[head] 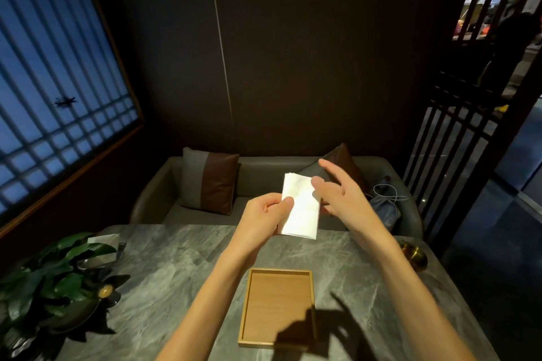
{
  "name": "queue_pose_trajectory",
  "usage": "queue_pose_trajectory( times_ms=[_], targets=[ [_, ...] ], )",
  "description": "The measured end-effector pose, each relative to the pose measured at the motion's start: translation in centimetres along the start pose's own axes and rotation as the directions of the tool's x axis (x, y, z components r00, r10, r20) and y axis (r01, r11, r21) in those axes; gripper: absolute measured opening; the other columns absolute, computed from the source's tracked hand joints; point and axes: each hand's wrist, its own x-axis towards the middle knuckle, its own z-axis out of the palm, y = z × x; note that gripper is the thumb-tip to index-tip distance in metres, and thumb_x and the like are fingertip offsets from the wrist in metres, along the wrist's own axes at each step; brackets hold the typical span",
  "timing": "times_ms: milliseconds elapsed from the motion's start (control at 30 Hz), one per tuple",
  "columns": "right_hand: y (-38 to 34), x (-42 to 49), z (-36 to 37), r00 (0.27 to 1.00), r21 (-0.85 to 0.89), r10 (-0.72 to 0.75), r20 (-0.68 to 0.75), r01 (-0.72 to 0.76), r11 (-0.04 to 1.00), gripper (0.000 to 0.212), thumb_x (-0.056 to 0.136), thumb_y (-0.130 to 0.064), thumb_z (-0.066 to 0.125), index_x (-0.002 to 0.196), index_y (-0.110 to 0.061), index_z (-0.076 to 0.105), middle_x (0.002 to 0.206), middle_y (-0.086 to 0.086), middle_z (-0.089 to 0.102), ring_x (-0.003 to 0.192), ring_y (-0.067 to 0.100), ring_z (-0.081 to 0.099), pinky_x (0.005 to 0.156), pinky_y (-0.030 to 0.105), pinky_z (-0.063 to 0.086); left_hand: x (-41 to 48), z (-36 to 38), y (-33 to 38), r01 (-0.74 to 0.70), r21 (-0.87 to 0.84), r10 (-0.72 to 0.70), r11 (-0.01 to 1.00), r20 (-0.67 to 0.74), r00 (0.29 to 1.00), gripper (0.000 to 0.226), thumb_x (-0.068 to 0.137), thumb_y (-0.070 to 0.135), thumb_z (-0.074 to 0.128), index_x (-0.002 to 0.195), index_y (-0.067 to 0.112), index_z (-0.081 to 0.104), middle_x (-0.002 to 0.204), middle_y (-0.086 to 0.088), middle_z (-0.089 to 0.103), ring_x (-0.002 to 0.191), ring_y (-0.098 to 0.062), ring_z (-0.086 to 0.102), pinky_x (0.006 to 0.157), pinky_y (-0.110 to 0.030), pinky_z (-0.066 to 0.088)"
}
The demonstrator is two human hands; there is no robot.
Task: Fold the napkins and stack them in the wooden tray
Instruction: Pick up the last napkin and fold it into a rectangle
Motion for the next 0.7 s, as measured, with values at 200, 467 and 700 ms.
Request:
queue_pose_trajectory(
  times_ms=[200, 467, 700],
  targets=[
    [2.7, -1.5, 2.4, 0.998, 0.132, 0.061, -0.027, -0.057, 0.99, 0.063, 0.092, -0.019, 0.07, 0.148, -0.027, 0.042, 0.088, 0.001, 0.079, 0.089, 0.009, 0.076, 0.073, 0.018, 0.057, -0.3, -0.3, -2.8, 0.028, -0.053, -0.031, 0.998, -0.07, 0.997, 0.046, 0.103, 0.035, 0.055, 0.059, 0.022, 0.049, 0.055, 0.011, 0.042, 0.051, 0.001, 0.041, 0.049, -0.012, 0.04],
    [6.2, -2.0, 5.1, 0.985, 0.036, 0.118, -0.123, -0.114, 0.993, 0.047, 0.093, -0.027, 0.069, 0.136, -0.036, 0.05, 0.094, -0.013, 0.077, 0.09, -0.003, 0.072, 0.075, 0.015, 0.056, -0.7, 0.1, -7.5, 0.111, -0.079, -0.126, 0.991, -0.21, 0.97, 0.024, 0.1, 0.032, 0.059, 0.079, 0.029, 0.069, 0.069, 0.013, 0.065, 0.063, 0.004, 0.061, 0.059, -0.014, 0.055],
    [14.4, -6.0, 8.8, 0.93, 0.06, 0.355, -0.091, -0.351, 0.935, 0.025, 0.099, -0.019, 0.059, 0.121, -0.011, 0.069, 0.111, 0.004, 0.076, 0.087, -0.001, 0.073, 0.062, 0.012, 0.055, -3.7, 1.2, -15.3, 0.259, -0.076, -0.268, 0.963, -0.159, 0.95, 0.024, 0.104, 0.019, 0.054, 0.092, 0.006, 0.071, 0.074, 0.003, 0.069, 0.067, -0.003, 0.063, 0.06, -0.025, 0.049]
  ],
)
